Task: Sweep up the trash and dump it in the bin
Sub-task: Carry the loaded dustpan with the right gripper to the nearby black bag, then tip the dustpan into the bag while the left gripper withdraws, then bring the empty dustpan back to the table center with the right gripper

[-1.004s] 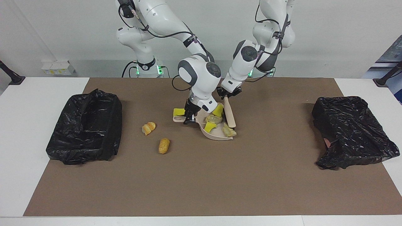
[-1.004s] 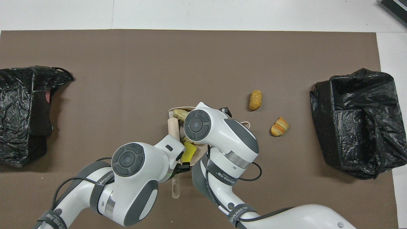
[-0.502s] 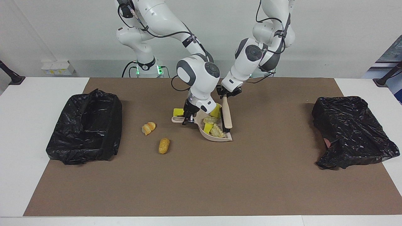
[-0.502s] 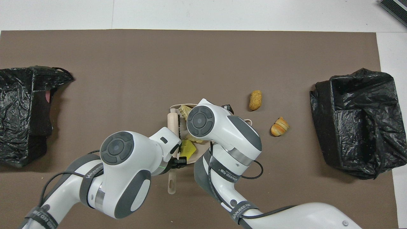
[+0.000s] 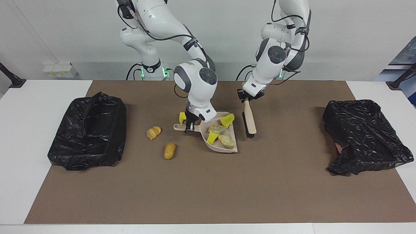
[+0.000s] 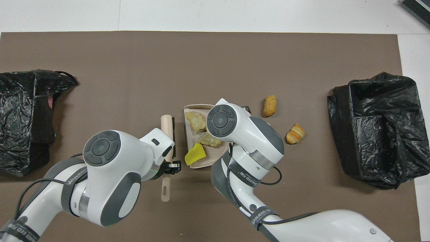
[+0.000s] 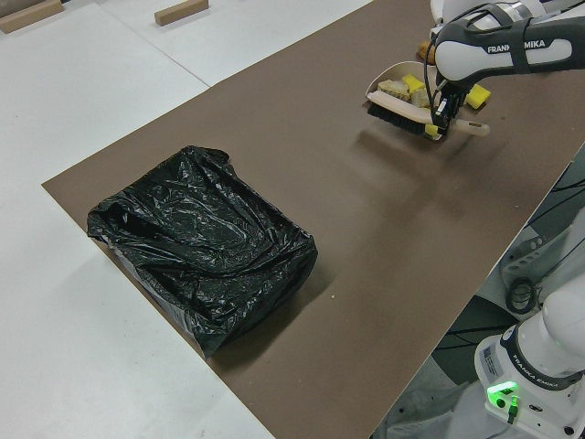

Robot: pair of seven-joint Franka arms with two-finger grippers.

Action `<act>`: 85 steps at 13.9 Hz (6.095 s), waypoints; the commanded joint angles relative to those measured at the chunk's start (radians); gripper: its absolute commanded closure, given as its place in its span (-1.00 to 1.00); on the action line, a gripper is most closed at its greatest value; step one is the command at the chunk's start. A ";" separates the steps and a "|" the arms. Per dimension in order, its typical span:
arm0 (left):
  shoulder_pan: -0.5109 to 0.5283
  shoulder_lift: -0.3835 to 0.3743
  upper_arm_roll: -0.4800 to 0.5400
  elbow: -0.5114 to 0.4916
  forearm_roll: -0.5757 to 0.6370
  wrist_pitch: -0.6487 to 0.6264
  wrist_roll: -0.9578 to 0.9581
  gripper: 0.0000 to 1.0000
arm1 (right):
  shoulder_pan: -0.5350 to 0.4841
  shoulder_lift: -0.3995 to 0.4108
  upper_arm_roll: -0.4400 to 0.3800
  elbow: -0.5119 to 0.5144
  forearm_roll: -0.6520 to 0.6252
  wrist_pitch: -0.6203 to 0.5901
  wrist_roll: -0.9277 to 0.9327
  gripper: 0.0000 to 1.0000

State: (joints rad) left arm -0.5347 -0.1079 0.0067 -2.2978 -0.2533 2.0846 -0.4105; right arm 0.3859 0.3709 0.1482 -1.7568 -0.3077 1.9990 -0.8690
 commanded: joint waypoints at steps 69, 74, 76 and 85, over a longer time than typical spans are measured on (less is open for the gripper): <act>0.463 0.080 -0.005 0.698 0.217 -0.541 0.440 -1.00 | -0.122 0.050 0.041 0.492 0.160 -0.433 1.223 1.00; 0.484 0.079 -0.004 0.709 0.213 -0.554 0.423 -1.00 | 0.031 0.295 0.039 0.727 0.288 -0.419 1.519 1.00; 0.484 0.080 -0.008 0.710 0.217 -0.554 0.432 -1.00 | 0.076 0.348 0.039 0.741 0.311 -0.381 1.593 1.00; 0.486 0.005 -0.008 0.589 0.238 -0.555 0.507 -1.00 | 0.123 0.470 0.074 0.764 0.377 -0.305 1.593 1.00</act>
State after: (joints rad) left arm -0.0564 -0.0665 0.0034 -1.6645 -0.0380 1.5290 0.0751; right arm 0.5106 0.8139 0.2016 -1.0421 0.0476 1.6955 0.7204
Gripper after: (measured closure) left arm 0.000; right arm 0.683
